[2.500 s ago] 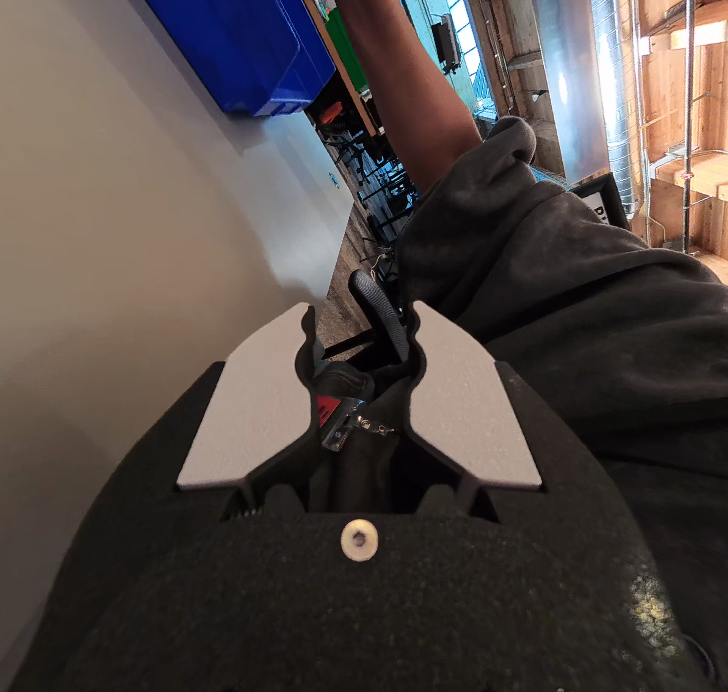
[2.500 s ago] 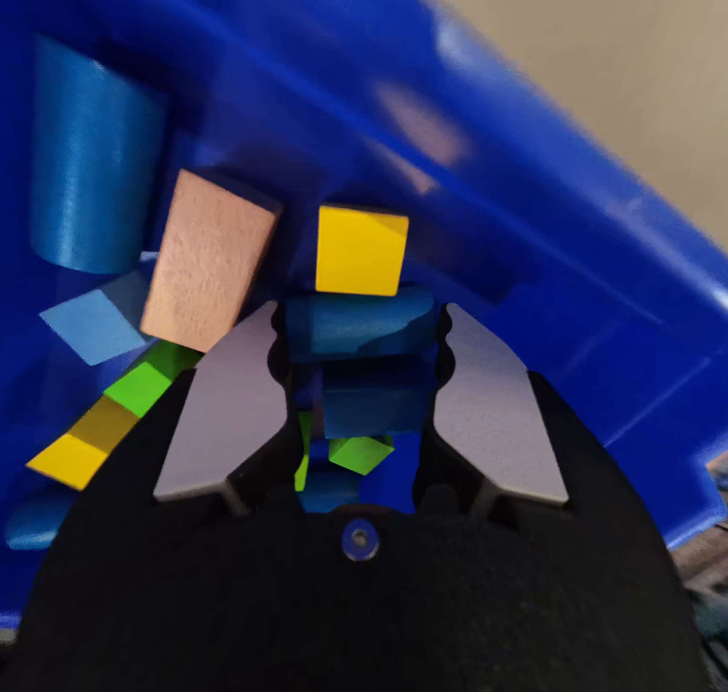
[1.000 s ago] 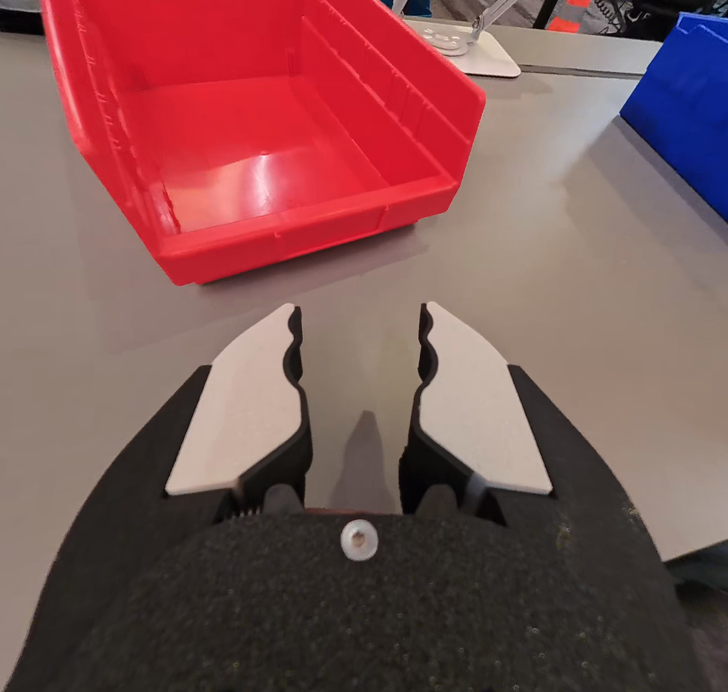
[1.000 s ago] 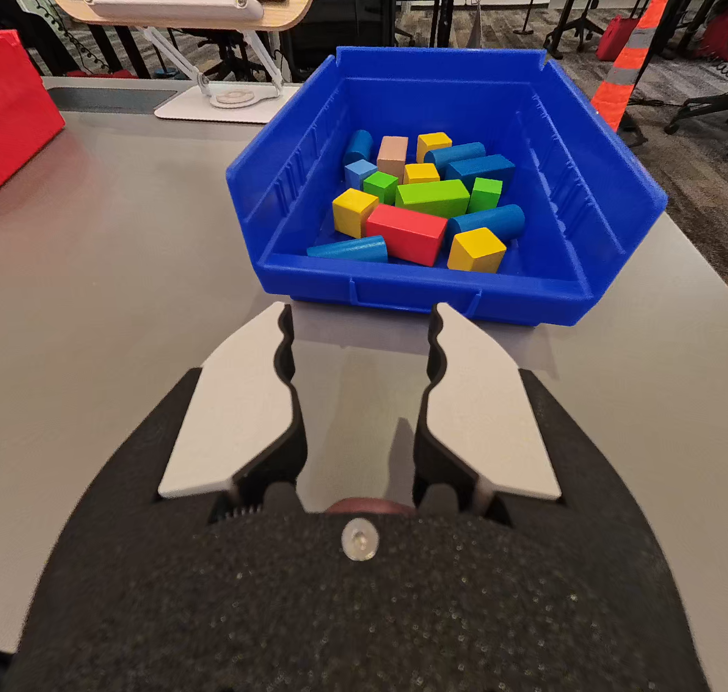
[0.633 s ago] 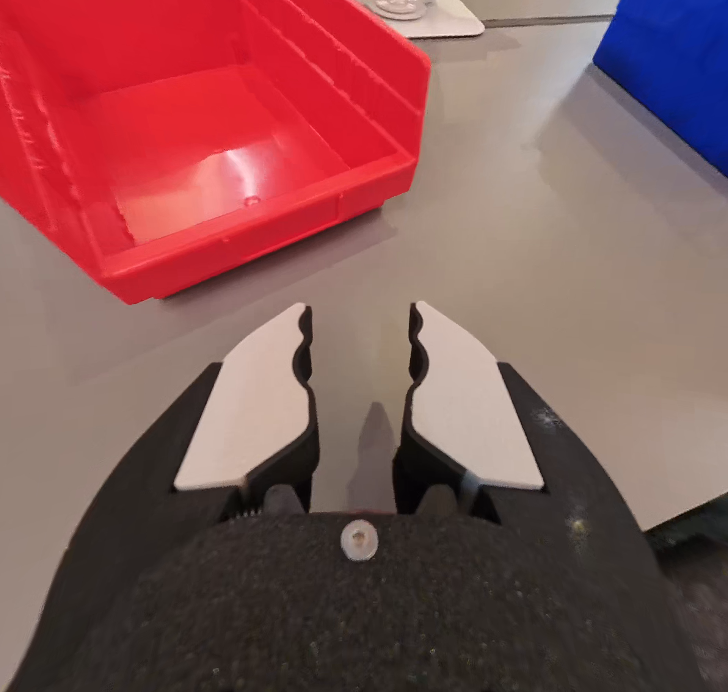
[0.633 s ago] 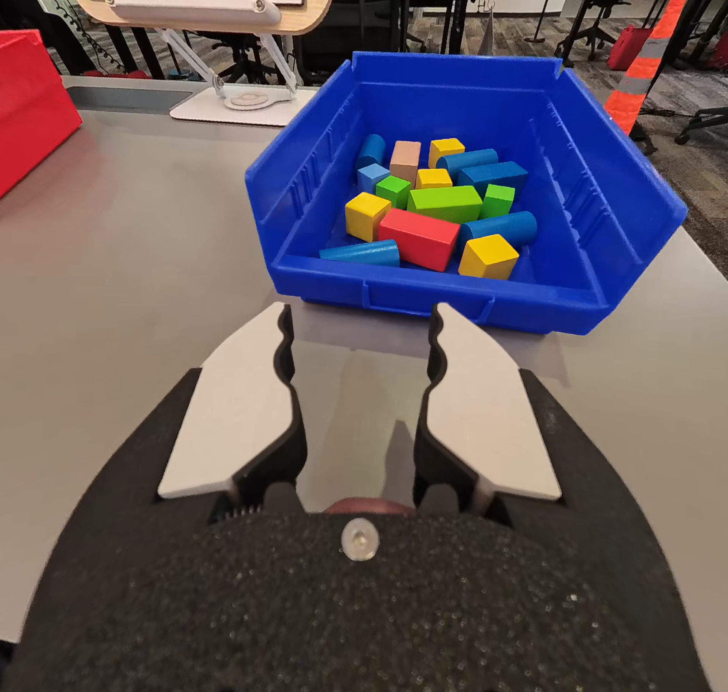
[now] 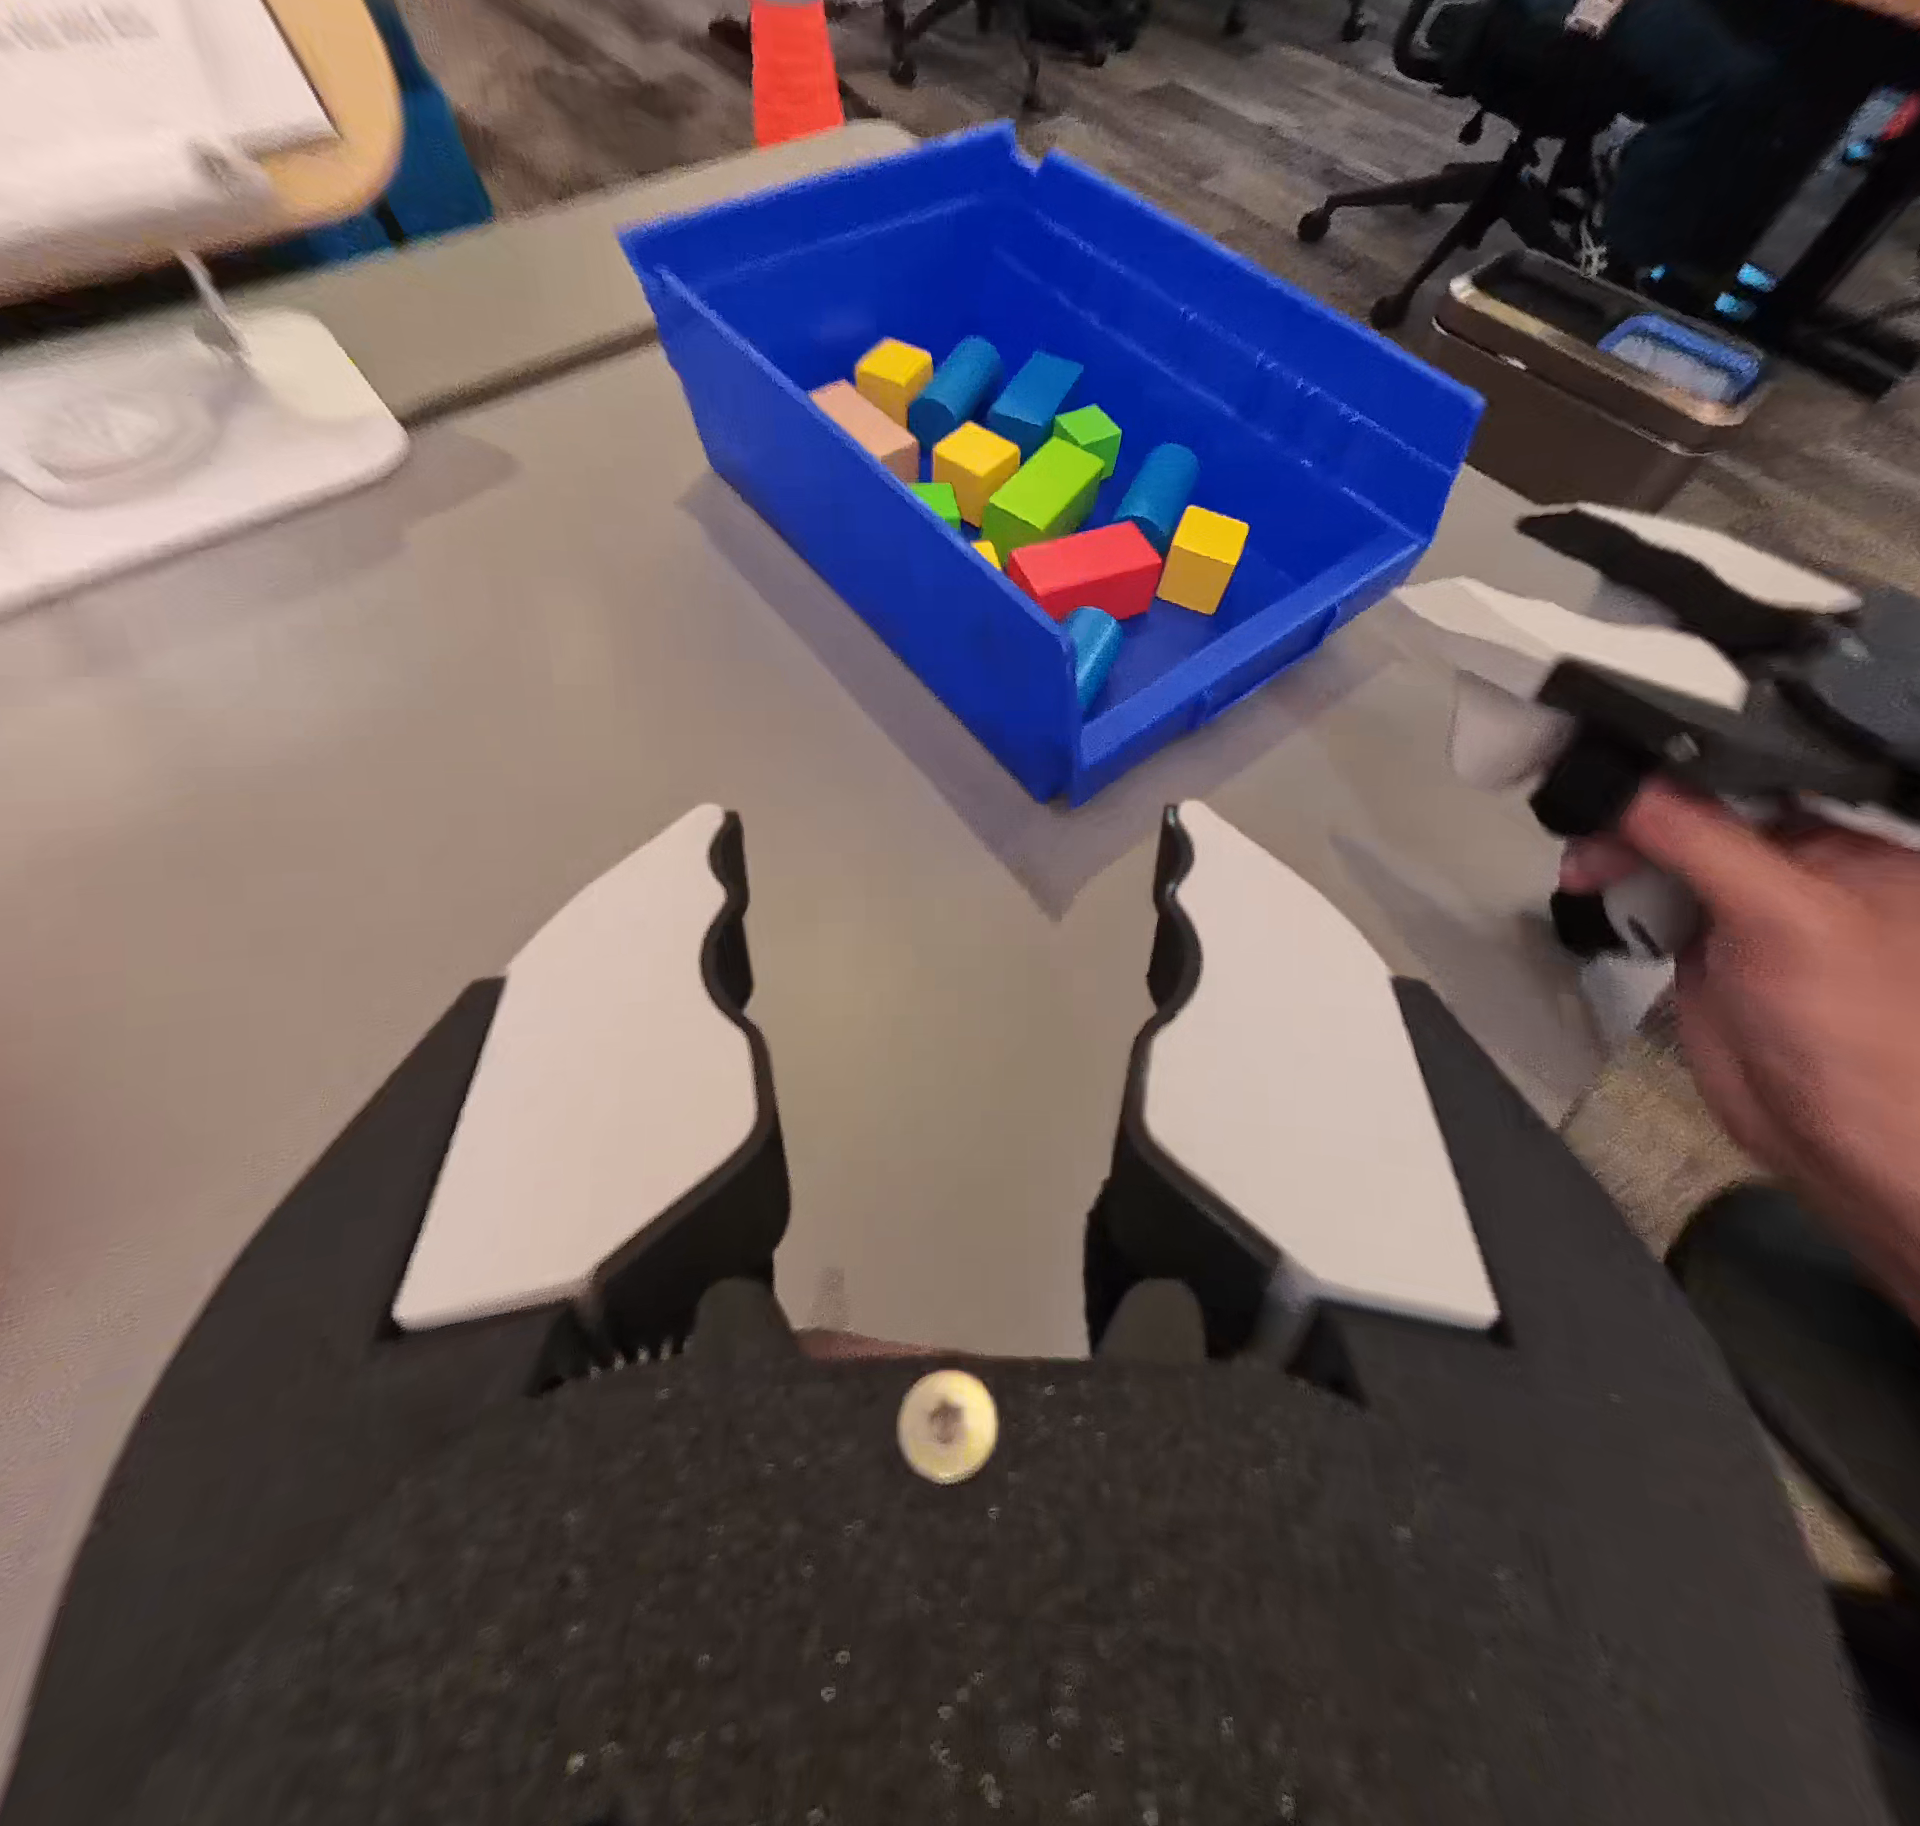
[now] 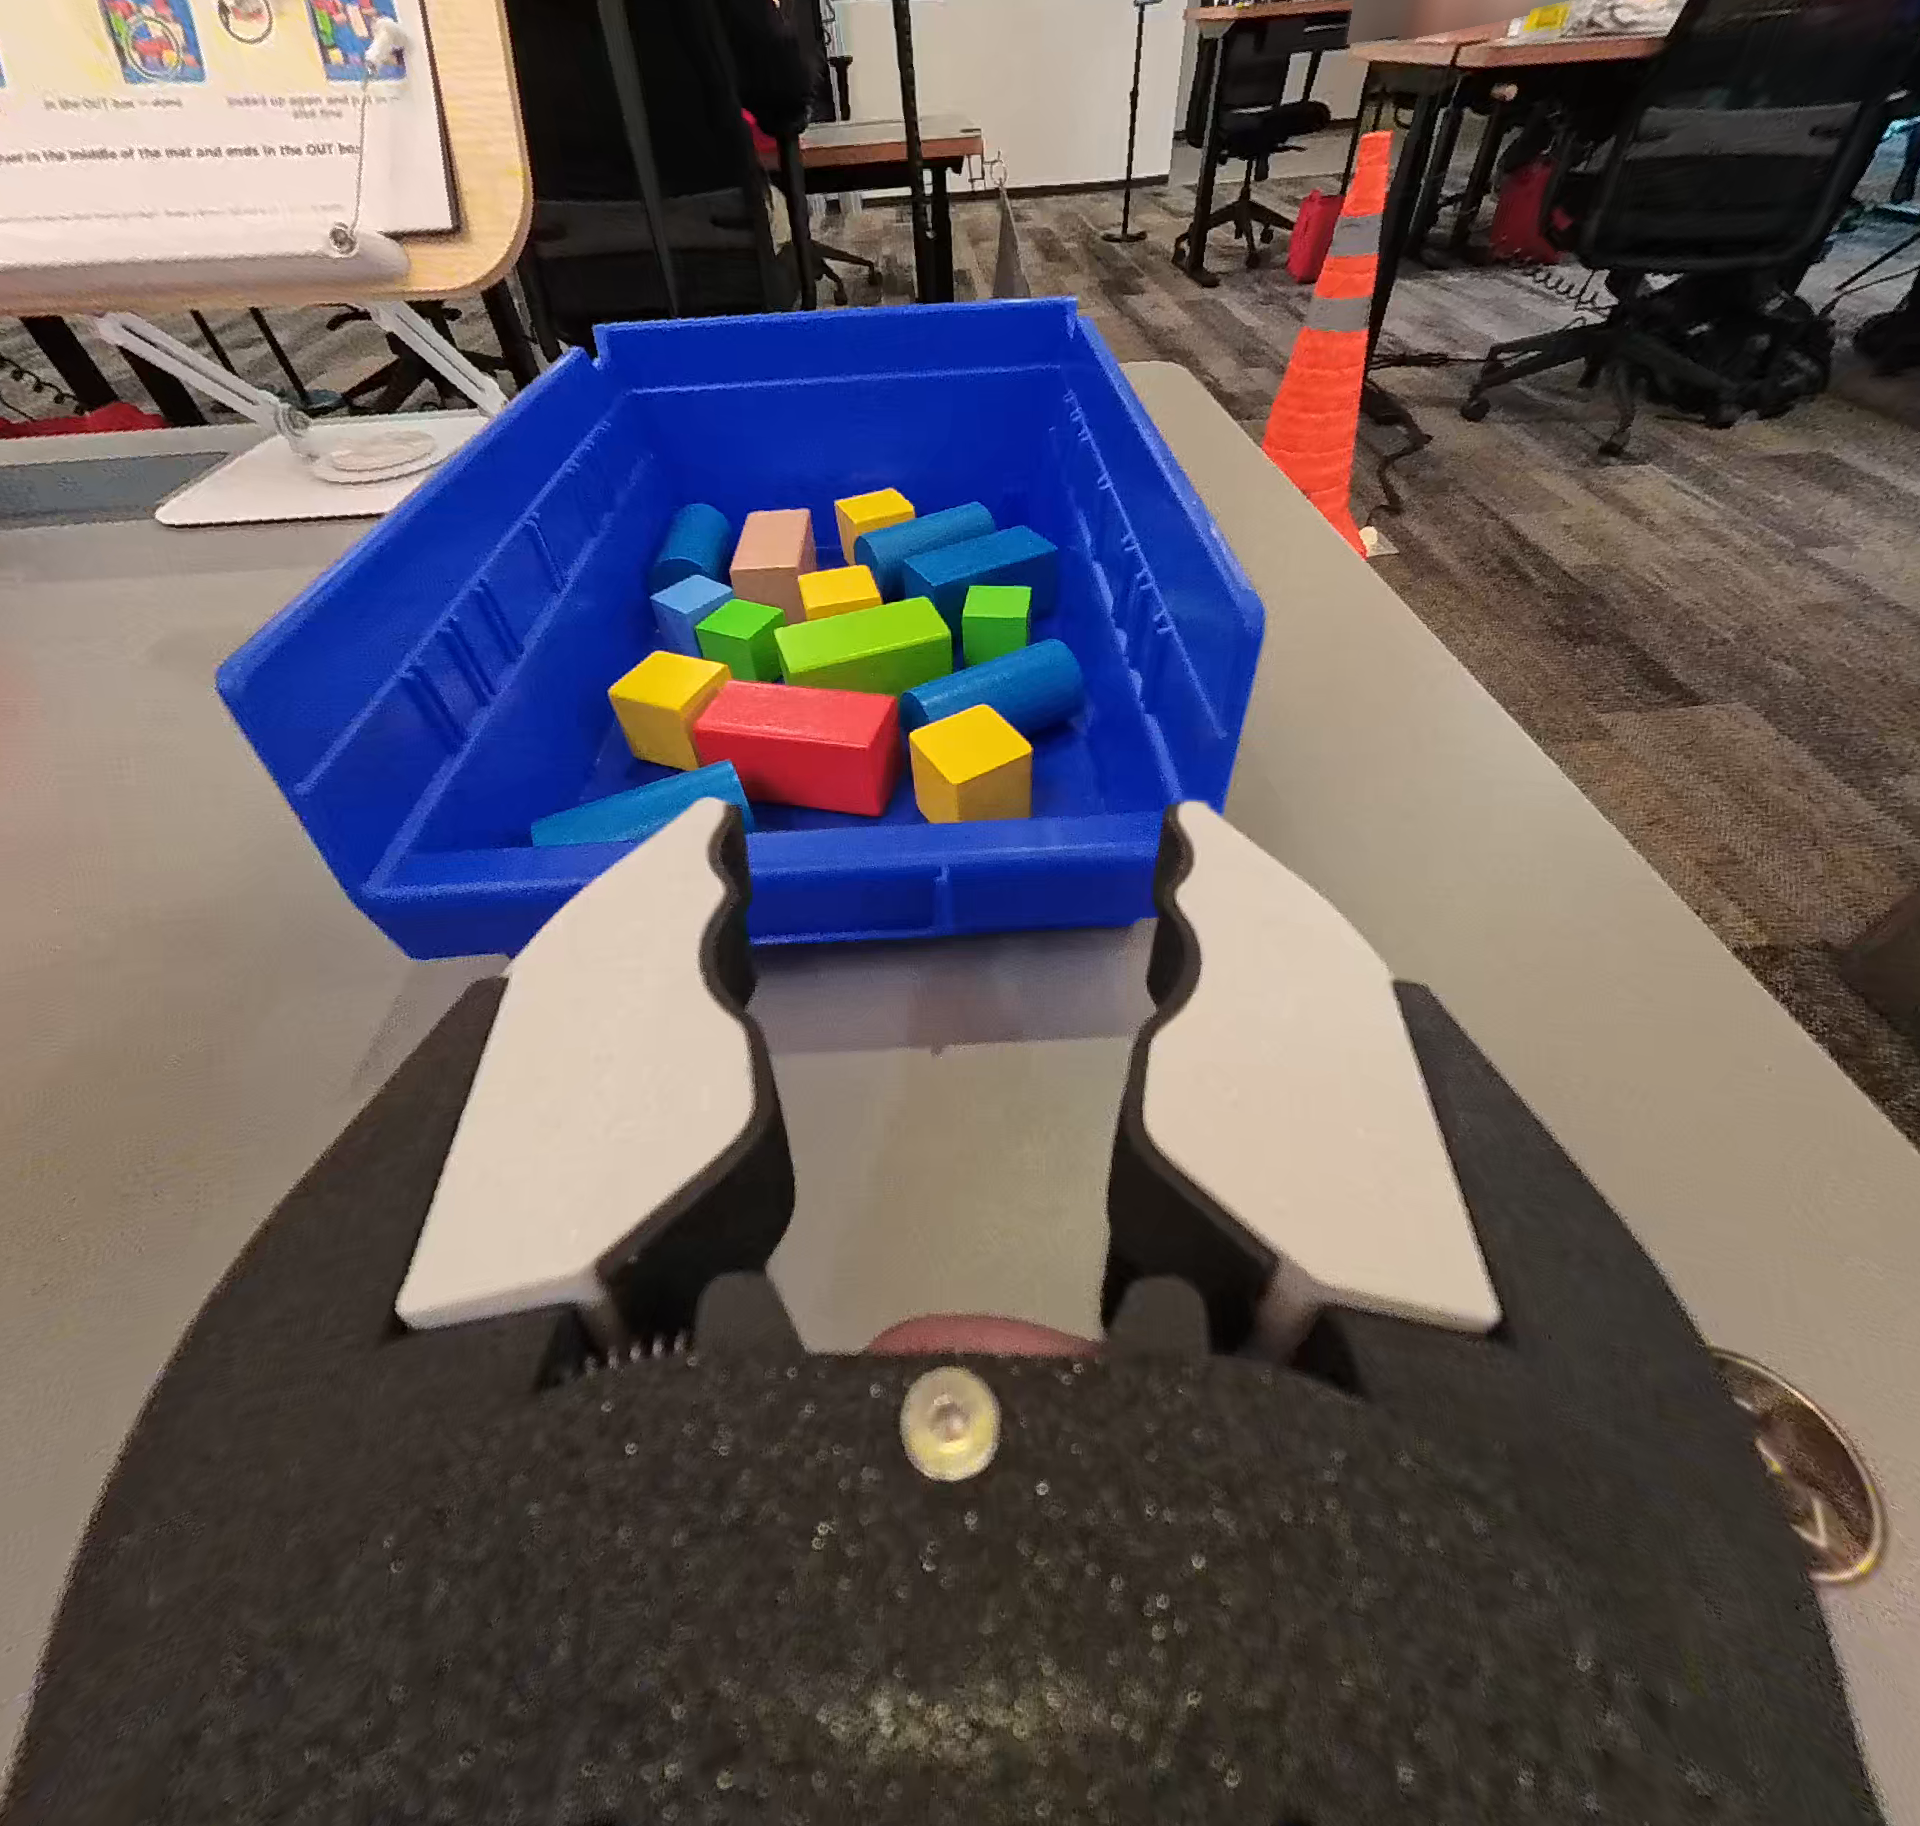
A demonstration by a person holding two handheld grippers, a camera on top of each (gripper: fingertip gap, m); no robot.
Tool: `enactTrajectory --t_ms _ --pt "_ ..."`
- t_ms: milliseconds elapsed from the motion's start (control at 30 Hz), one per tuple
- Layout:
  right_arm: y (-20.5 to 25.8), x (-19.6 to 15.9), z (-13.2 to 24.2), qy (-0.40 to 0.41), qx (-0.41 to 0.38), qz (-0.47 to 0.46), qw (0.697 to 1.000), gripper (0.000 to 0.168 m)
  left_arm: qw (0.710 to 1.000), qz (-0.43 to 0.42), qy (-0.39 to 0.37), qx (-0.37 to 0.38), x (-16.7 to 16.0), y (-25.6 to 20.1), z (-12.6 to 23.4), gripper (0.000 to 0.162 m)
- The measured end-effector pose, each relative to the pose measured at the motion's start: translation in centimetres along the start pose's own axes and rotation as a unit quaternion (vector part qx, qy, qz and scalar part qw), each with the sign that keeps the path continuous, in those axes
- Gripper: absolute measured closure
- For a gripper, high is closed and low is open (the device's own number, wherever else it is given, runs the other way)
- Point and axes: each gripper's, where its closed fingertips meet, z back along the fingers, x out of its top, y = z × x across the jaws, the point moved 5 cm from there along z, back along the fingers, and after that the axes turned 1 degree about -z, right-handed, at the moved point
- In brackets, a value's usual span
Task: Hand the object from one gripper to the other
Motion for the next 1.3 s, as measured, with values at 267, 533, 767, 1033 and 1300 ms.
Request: enactTrajectory --t_ms 267,533,767,1033,1300 --pt "0.8 0.0 0.6 0.000 0.016 0.010 1.000 0.095 0.998 0.048 -0.017 0.035 -2.5 -3.5 -10.5 0.081" --pt "0.3 -0.8 -0.6 0.031 -0.020 0.003 0.999 0.097 0.995 0.090 0.025 0.044 -2.2 -2.7 -16.1 0.121" --pt "-0.6 -1.1 -1.9 0.054 -0.077 -0.015 0.995 0.109 0.989 0.124 0.040 0.071 -2.7 -0.9 -14.1 0.148" --pt "1.2 -1.6 -3.1 0.087 -0.106 -0.010 0.991 0.129 0.989 0.111 0.036 0.087 -4.4 0.3 -10.6 0.151" --pt "9.2 0.7 -1.1 0.071 -0.042 0.003 0.997 0.166 0.984 0.083 -0.016 0.156 -4.1 7.0 -2.7 0.160"
